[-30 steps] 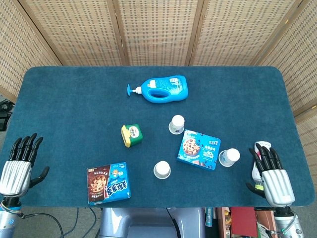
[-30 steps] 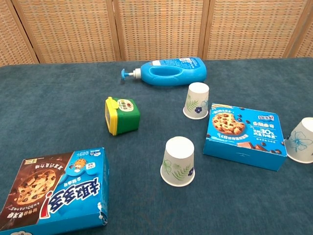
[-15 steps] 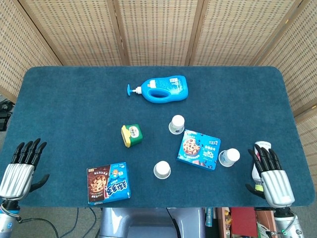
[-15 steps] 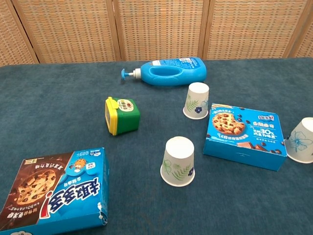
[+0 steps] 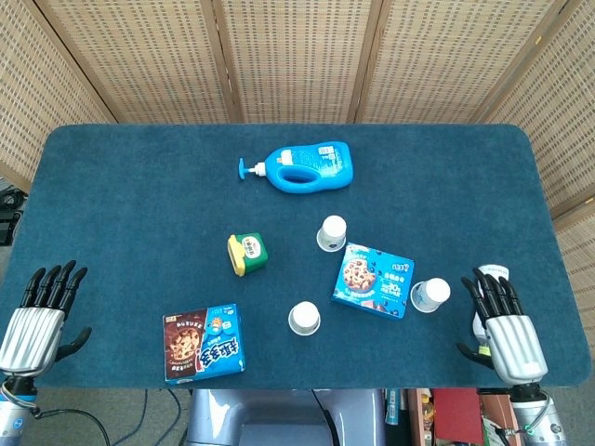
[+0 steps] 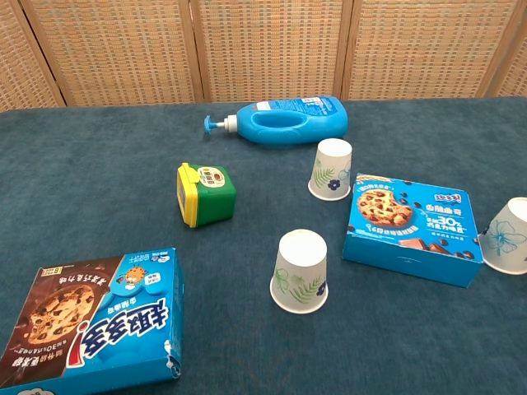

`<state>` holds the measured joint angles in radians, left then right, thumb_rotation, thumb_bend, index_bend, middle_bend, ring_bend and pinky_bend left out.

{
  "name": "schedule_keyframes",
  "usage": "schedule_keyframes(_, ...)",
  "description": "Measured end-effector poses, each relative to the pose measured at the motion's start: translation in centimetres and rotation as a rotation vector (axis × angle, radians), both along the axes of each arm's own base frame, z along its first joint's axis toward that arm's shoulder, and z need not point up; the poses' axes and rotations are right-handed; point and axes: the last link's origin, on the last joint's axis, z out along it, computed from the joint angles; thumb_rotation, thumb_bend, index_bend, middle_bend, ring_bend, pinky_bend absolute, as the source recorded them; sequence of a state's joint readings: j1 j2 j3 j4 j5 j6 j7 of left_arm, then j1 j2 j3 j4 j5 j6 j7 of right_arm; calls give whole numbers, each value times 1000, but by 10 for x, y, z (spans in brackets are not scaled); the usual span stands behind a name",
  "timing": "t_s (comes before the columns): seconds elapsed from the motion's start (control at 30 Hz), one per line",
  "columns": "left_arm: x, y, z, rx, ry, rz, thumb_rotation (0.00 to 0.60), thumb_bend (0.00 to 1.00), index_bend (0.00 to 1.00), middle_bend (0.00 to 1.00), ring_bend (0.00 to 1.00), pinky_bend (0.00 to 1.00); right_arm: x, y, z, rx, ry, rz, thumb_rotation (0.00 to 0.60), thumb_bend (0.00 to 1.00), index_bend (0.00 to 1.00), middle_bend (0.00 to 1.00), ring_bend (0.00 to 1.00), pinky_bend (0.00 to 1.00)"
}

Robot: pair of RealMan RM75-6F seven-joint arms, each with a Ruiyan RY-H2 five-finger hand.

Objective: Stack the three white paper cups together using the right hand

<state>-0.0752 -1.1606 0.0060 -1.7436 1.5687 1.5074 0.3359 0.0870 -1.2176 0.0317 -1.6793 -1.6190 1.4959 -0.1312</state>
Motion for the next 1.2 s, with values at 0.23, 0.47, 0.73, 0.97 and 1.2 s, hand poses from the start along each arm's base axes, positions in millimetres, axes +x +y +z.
schedule_keyframes(0.23, 0, 1, -3, -6, 10, 1, 600, 265, 0, 0, 0, 0, 1, -34, 0, 78, 17, -43, 600, 98, 280, 1, 0, 0)
schedule_keyframes(0.47, 0, 2, -6, -13, 12, 3, 600, 264, 0, 0, 0, 0, 9, -67, 5, 164, 32, -106, 600, 98, 351, 31, 0, 0)
schedule_keyframes(0.73, 0, 1, -5, -9, 8, 1, 600, 264, 0, 0, 0, 0, 15, -86, -2, 244, 55, -166, 600, 98, 364, 41, 0, 0)
schedule_keyframes(0.97, 0, 2, -6, -14, 10, 1, 600, 264, 0, 0, 0, 0, 11, -92, -12, 262, 65, -196, 600, 98, 364, 33, 0, 0)
schedule_keyframes(1.2, 0, 2, -7, -16, 12, 0, 600, 264, 0, 0, 0, 0, 5, -95, -19, 268, 74, -209, 600, 98, 348, 17, 0, 0)
